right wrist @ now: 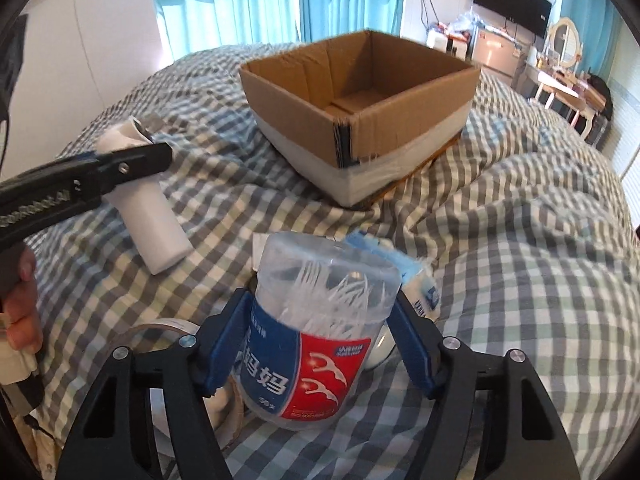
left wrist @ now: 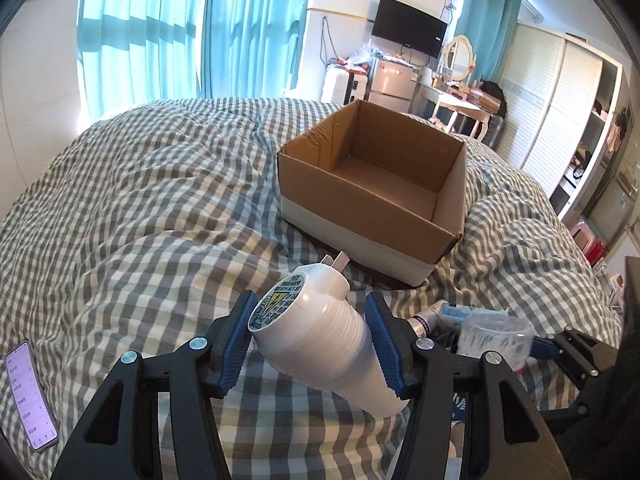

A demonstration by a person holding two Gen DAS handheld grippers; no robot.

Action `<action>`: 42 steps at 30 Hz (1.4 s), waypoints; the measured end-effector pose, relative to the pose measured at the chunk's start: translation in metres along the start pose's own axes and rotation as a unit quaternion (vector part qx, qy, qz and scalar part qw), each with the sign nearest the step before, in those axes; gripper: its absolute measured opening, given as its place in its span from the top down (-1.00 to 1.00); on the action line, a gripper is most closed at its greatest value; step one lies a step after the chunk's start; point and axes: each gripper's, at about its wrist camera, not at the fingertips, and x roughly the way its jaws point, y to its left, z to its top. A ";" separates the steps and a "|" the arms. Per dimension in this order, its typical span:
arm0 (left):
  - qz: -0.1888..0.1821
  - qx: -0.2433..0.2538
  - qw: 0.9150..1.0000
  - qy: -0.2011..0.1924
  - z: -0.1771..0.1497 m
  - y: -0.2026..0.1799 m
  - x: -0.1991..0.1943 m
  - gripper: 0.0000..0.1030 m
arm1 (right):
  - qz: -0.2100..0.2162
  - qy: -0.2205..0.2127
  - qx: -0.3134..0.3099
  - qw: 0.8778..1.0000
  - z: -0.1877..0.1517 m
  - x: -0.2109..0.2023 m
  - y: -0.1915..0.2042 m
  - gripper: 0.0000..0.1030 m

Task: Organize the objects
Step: 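Carry the hair dryer and swab tub into the cardboard box and release both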

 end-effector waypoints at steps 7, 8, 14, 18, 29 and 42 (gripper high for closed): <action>0.003 0.011 1.000 -0.020 0.018 -0.004 -0.012 -0.10 | -0.006 -0.054 -0.023 0.998 0.027 -0.038 0.003 -0.30; 0.000 0.010 1.000 -0.023 0.024 -0.004 -0.014 -0.10 | -0.008 -0.062 -0.030 0.998 0.032 -0.043 0.004 -0.29; 0.013 0.036 0.998 -0.058 0.063 -0.013 -0.027 -0.10 | -0.008 -0.112 -0.051 0.992 0.073 -0.073 -0.001 -0.29; 0.033 0.065 0.993 -0.092 0.092 -0.022 -0.031 -0.10 | -0.004 -0.143 -0.052 0.988 0.109 -0.089 -0.015 -0.28; 0.053 0.097 0.986 -0.123 0.171 -0.045 0.003 -0.10 | -0.021 -0.157 -0.039 0.987 0.213 -0.058 -0.060 -0.28; 0.040 0.123 0.991 -0.033 0.177 -0.058 0.124 -0.10 | -0.016 -0.085 -0.027 0.996 0.265 0.071 -0.105 -0.28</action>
